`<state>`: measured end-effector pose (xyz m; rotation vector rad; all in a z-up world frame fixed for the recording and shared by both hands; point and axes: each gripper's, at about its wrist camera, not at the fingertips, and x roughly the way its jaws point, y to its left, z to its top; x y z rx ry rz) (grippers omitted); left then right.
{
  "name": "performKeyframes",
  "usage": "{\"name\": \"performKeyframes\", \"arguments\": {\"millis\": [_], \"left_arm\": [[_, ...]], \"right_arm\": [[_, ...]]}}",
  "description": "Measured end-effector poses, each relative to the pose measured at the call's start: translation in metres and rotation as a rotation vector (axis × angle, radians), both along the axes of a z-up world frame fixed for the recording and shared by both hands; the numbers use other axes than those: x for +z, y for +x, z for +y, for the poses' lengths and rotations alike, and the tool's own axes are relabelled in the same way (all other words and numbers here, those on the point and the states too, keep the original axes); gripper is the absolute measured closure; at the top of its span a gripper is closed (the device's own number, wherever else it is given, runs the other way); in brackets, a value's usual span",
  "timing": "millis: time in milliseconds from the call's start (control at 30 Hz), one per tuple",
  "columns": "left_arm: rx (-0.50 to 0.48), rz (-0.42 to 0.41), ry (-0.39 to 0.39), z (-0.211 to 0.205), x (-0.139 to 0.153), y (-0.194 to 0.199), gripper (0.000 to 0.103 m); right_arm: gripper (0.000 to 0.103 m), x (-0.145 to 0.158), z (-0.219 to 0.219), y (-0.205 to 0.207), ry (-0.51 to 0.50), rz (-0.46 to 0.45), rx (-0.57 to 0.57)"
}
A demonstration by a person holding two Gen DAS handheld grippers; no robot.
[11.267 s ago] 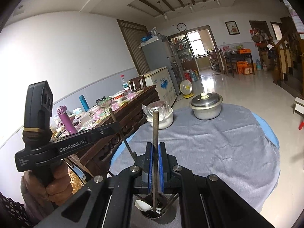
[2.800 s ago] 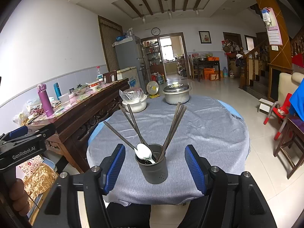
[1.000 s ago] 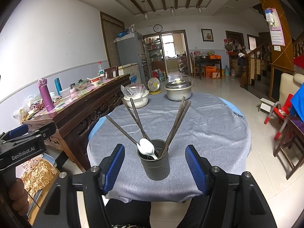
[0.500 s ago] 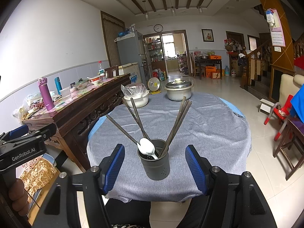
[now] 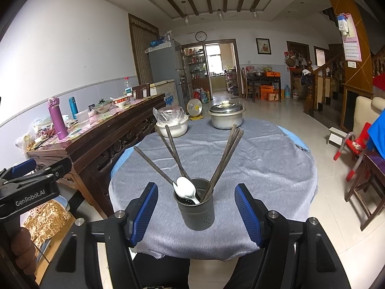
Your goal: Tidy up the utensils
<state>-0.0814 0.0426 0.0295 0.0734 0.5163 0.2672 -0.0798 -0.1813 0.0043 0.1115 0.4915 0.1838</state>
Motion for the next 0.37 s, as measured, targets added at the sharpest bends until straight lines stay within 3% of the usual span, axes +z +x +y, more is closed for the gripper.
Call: {"name": "performKeyframes", "arguments": {"millis": [233,367], "left_arm": [[-0.016,0.009,-0.001,-0.003,-0.004,0.010,0.005],[-0.024,0.034,-0.024,0.000,-0.014,0.035,0.005]], "right_arm": [[0.033,-0.001,-0.013,0.010,0.007,0.005,-0.020],[0.033,-0.009,-0.039,0.029,0.038,0.043,-0.077]]}}
